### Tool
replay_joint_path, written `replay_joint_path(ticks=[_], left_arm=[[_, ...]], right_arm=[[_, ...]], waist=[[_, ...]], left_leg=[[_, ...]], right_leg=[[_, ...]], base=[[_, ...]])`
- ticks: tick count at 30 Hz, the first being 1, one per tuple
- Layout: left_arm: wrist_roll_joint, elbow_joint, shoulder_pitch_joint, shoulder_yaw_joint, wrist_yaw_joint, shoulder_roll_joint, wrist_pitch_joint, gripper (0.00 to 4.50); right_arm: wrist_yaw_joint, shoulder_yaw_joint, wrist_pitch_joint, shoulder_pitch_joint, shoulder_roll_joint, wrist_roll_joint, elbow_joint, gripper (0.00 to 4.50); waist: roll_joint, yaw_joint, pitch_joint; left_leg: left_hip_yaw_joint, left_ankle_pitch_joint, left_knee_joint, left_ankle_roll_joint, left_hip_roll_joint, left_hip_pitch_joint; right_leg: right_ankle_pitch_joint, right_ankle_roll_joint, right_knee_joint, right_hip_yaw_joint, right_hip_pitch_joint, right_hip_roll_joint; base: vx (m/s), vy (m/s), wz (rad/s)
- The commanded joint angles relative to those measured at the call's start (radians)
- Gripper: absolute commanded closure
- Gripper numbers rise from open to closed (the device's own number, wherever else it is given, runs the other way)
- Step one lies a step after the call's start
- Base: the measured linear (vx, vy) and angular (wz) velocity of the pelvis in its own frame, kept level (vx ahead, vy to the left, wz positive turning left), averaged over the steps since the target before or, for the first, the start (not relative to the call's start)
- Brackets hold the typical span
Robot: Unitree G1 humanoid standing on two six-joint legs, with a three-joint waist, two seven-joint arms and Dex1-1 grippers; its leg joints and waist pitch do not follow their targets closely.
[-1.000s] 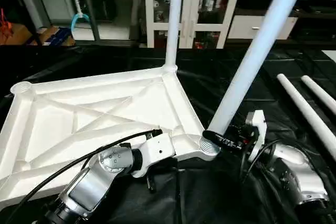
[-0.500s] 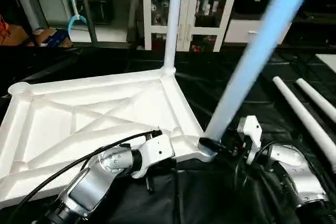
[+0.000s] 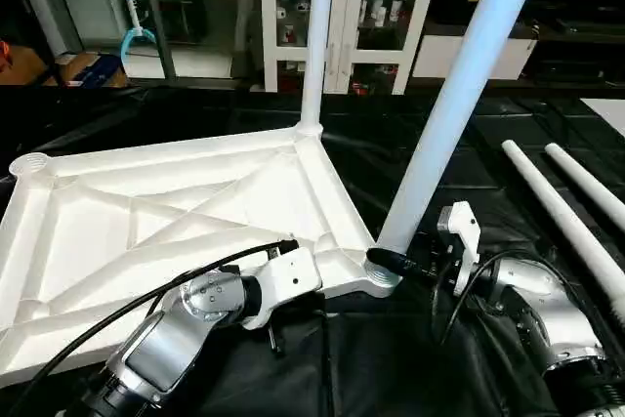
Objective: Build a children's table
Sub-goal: Insert table leg to table base
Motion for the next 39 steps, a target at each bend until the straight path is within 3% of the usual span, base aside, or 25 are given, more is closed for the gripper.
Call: replay_joint_path(ticks=[1, 9, 12, 14, 18, 21, 24, 26, 27, 29, 36, 39], left_arm=[[0.011, -0.027, -0.016, 0.015, 0.024, -0.01, -0.019, 4.5], [0.019, -0.017, -0.016, 0.025, 0.061, -0.028, 0.008, 4.5], [0.033, 0.014, -0.031, 0.044, 0.133, -0.078, 0.07, 4.5], [0.052, 0.043, -0.049, 0.048, 0.179, -0.109, 0.099, 4.5], [0.05, 0.129, -0.086, 0.088, 0.291, -0.207, 0.145, 4.5], [0.043, 0.214, -0.129, 0.128, 0.385, -0.289, 0.153, 4.5], [0.039, 0.284, -0.173, 0.165, 0.459, -0.342, 0.149, 4.5], [0.044, 0.338, -0.213, 0.185, 0.504, -0.373, 0.137, 4.5], [0.045, 0.345, -0.22, 0.188, 0.51, -0.378, 0.134, 4.5], [0.046, 0.35, -0.232, 0.195, 0.514, -0.387, 0.132, 4.5], [0.045, 0.353, -0.221, 0.198, 0.505, -0.375, 0.12, 4.5], [0.042, 0.357, -0.222, 0.198, 0.498, -0.37, 0.116, 4.5]], right_arm=[[-0.069, 0.006, 0.053, 0.056, 0.005, -0.057, 0.101, 2.59], [-0.15, -0.012, 0.01, 0.058, 0.036, -0.07, 0.107, 2.59], [-0.337, -0.032, -0.052, 0.027, 0.077, -0.146, 0.155, 2.59], [-0.446, -0.045, -0.065, -0.002, 0.106, -0.18, 0.192, 2.59], [-0.62, -0.049, -0.076, -0.074, 0.17, -0.224, 0.262, 2.59], [-0.737, -0.048, -0.073, -0.147, 0.227, -0.241, 0.332, 2.59], [-0.807, -0.05, -0.071, -0.209, 0.274, -0.243, 0.392, 2.59], [-0.856, -0.044, -0.085, -0.267, 0.316, -0.254, 0.455, 2.59], [-0.864, -0.042, -0.091, -0.278, 0.324, -0.256, 0.467, 2.59], [-0.856, -0.037, -0.103, -0.312, 0.349, -0.255, 0.5, 2.59], [-0.82, -0.048, -0.161, -0.341, 0.362, -0.256, 0.537, 2.59], [-0.789, -0.057, -0.189, -0.351, 0.363, -0.246, 0.544, 2.59]], waist=[[0.008, -0.008, -0.006], [0.015, -0.021, -0.003], [0.021, -0.033, -0.002], [0.017, -0.044, -0.003], [0.016, -0.057, -0.004], [0.017, -0.073, -0.001], [0.027, -0.081, 0.0], [0.035, -0.09, -0.005], [0.033, -0.088, -0.009], [0.031, -0.085, -0.008], [0.031, -0.081, -0.011], [0.029, -0.079, -0.012]], left_leg=[[-0.064, -0.583, -0.108, -0.045, 0.086, 0.015], [-0.073, -0.637, -0.114, -0.061, 0.087, 0.013], [-0.079, -0.652, -0.123, -0.08, 0.088, 0.006], [-0.083, -0.664, -0.124, -0.086, 0.082, 0.002], [-0.078, -0.619, -0.112, -0.05, 0.075, 0.0], [-0.078, -0.632, -0.107, -0.034, 0.069, 0.003], [-0.078, -0.665, -0.106, -0.032, 0.067, 0.01], [-0.084, -0.676, -0.115, -0.04, 0.07, 0.001], [-0.083, -0.653, -0.117, -0.039, 0.073, -0.007], [-0.075, -0.615, -0.112, -0.029, 0.074, -0.008], [-0.067, -0.525, -0.111, -0.004, 0.08, -0.018], [-0.064, -0.513, -0.108, 0.004, 0.079, -0.015]], right_leg=[[-0.635, -0.085, -0.11, 0.049, -0.028, -0.093], [-0.625, -0.081, -0.109, 0.042, -0.027, -0.093], [-0.581, -0.088, -0.103, 0.034, -0.019, -0.092], [-0.569, -0.086, -0.103, 0.029, -0.017, -0.09], [-0.585, -0.099, -0.111, 0.035, -0.022, -0.1], [-0.629, -0.089, -0.119, 0.02, -0.026, -0.1], [-0.647, -0.077, -0.126, 0.004, -0.027, -0.1], [-0.577, -0.08, -0.119, -0.01, -0.011, -0.102], [-0.523, -0.096, -0.113, -0.006, -0.006, -0.108], [-0.488, -0.131, -0.114, 0.0, -0.012, -0.119], [-0.416, -0.172, -0.104, 0.007, -0.004, -0.12], [-0.428, -0.175, -0.105, 0.008, -0.004, -0.122]], base=[[0.0, 0.0, 0.0], [0.0, 0.0, 0.0], [0.0, 0.0, 0.0], [-0.011, 0.021, -0.09], [0.0, 0.0, 0.0], [0.0, 0.0, 0.0], [0.0, 0.0, 0.0], [0.0, 0.0, 0.0], [0.0, 0.0, 0.0], [0.0, 0.0, 0.0], [0.0, 0.0, 0.0], [0.0, 0.0, 0.0]])
